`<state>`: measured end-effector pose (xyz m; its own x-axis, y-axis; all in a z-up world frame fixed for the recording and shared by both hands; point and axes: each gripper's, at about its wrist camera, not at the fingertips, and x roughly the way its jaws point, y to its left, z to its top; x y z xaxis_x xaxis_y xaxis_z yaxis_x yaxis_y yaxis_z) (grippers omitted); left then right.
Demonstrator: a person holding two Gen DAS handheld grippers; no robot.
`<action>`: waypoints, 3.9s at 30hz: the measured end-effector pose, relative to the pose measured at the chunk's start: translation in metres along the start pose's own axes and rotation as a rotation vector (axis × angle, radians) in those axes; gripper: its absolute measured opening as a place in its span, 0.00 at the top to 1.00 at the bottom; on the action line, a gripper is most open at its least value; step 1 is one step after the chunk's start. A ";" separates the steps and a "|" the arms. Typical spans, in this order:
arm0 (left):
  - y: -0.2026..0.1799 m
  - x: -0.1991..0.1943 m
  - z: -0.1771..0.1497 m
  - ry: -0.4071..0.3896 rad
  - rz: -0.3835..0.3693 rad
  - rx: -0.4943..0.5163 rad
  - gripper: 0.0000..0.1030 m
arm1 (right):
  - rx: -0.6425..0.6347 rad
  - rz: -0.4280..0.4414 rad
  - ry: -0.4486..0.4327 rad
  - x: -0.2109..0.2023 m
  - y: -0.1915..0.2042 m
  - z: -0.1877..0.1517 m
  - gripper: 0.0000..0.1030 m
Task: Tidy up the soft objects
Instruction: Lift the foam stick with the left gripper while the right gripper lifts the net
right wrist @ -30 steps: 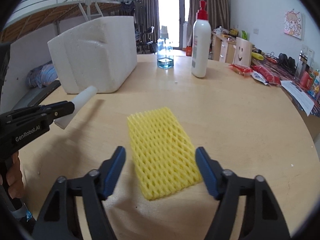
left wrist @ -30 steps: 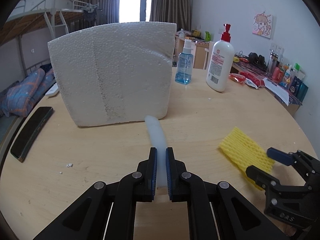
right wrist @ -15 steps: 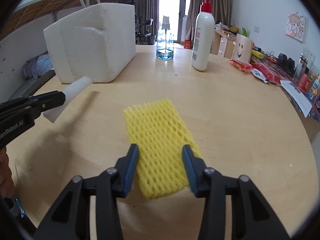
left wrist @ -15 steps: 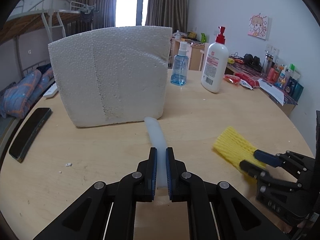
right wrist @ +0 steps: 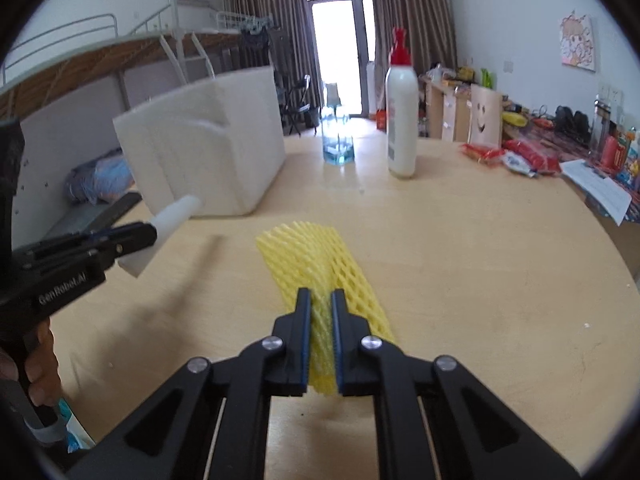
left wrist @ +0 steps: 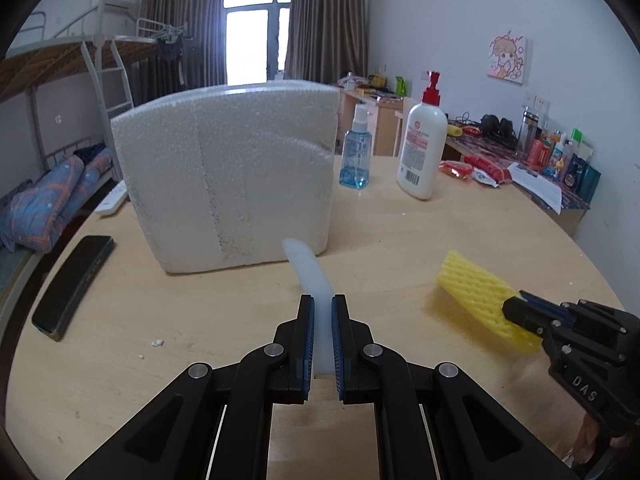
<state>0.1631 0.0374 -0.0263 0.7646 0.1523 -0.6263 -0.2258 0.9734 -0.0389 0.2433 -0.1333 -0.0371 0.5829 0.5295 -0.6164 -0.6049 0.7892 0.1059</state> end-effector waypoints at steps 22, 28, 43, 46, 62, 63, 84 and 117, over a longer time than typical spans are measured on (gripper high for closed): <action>0.006 -0.057 -0.005 -0.156 -0.028 0.023 0.91 | -0.003 0.021 -0.181 -0.059 0.012 0.008 0.88; 0.010 -0.075 -0.009 -0.215 -0.046 0.035 0.91 | -0.018 0.017 -0.234 -0.077 0.020 0.007 0.88; 0.019 -0.102 -0.014 -0.282 -0.019 0.044 0.91 | -0.062 0.032 -0.264 -0.081 0.035 0.012 0.88; 0.023 -0.103 -0.015 -0.284 -0.007 0.031 0.91 | -0.075 0.052 -0.272 -0.080 0.043 0.014 0.88; 0.067 -0.120 -0.026 -0.303 0.121 -0.037 0.91 | -0.152 0.218 -0.246 -0.047 0.097 0.028 0.88; 0.070 -0.121 -0.027 -0.300 0.129 -0.040 0.91 | -0.154 0.223 -0.245 -0.046 0.100 0.028 0.88; 0.083 -0.116 -0.010 -0.294 0.142 -0.039 0.91 | -0.155 0.241 -0.244 -0.038 0.107 0.056 0.88; 0.093 -0.080 0.085 -0.356 0.106 0.028 0.91 | -0.177 0.192 -0.230 -0.011 0.108 0.155 0.88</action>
<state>0.1321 0.1298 0.0861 0.9010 0.2975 -0.3157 -0.3020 0.9526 0.0360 0.2557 -0.0051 0.1018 0.5444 0.7350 -0.4043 -0.7882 0.6131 0.0531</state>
